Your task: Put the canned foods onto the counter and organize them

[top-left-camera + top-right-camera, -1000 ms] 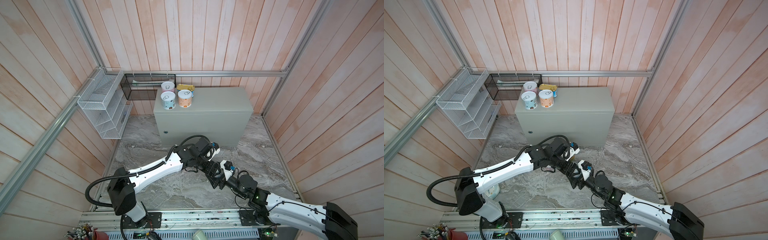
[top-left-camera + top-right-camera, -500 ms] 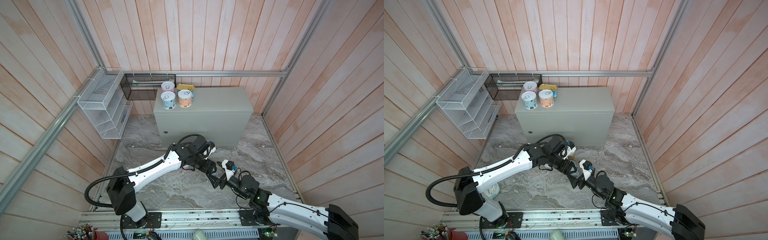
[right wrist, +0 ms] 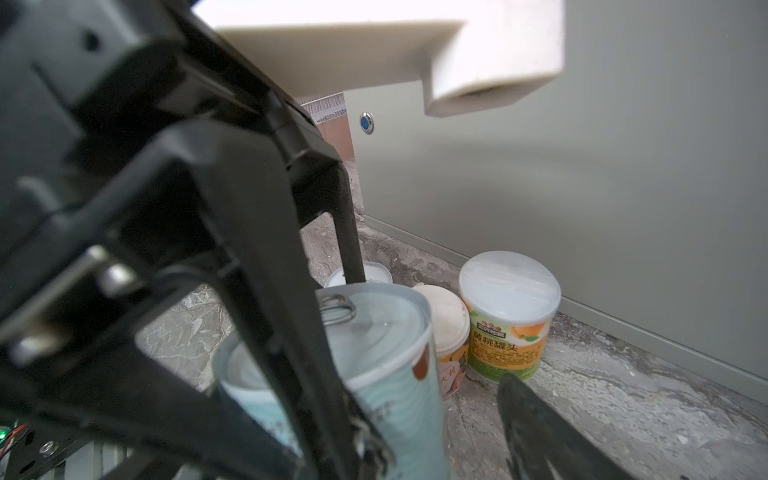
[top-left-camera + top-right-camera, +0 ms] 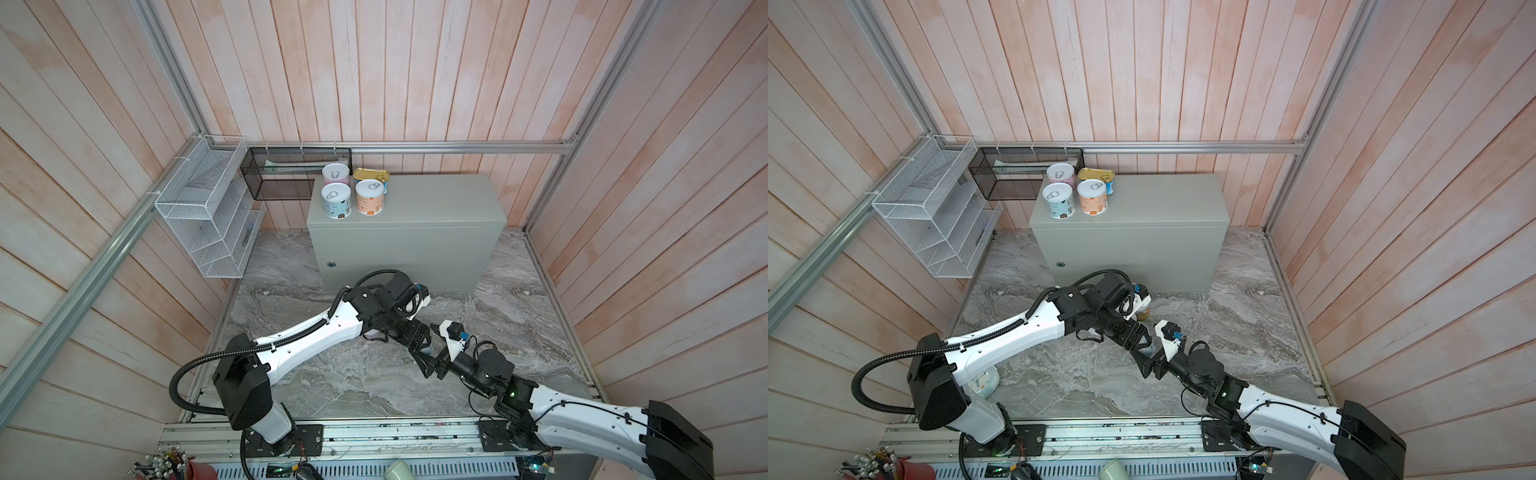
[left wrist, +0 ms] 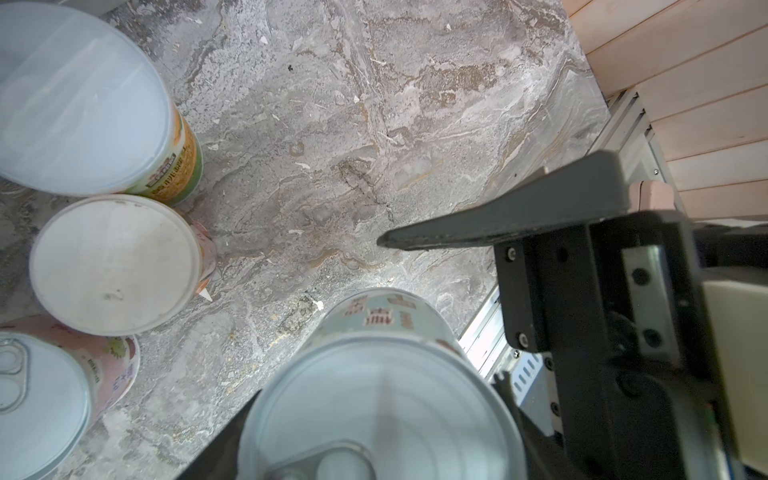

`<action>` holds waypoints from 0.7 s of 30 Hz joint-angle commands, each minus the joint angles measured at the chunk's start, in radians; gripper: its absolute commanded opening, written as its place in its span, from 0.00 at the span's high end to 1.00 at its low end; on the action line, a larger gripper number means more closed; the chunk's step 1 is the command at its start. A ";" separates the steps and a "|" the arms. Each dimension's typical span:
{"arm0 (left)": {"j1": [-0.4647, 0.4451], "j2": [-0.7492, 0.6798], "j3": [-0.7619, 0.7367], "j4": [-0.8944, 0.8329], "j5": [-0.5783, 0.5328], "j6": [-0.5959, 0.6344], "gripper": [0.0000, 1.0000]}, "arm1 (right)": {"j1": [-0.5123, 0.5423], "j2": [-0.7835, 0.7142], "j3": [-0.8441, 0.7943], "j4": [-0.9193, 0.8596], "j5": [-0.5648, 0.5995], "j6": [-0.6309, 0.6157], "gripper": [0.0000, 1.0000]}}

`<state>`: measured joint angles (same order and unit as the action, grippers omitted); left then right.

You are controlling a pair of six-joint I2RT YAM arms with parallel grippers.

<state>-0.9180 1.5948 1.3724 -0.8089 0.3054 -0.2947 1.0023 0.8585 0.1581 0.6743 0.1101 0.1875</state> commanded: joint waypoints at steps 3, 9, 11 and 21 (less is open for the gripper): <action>-0.023 -0.012 0.023 -0.033 0.087 0.023 0.44 | -0.006 0.026 0.024 0.010 0.067 -0.019 0.02; -0.028 -0.004 0.030 -0.030 0.097 0.028 0.45 | -0.007 0.060 0.035 0.028 0.069 -0.028 0.02; -0.028 0.002 0.030 -0.029 0.103 0.028 0.45 | -0.006 0.073 0.037 0.041 0.069 -0.031 0.02; -0.028 0.011 0.024 -0.029 0.135 0.024 0.45 | -0.007 0.083 0.017 0.109 0.108 -0.017 0.06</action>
<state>-0.9268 1.6047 1.3727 -0.7925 0.3576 -0.2764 1.0077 0.9520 0.1730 0.7338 0.1062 0.1631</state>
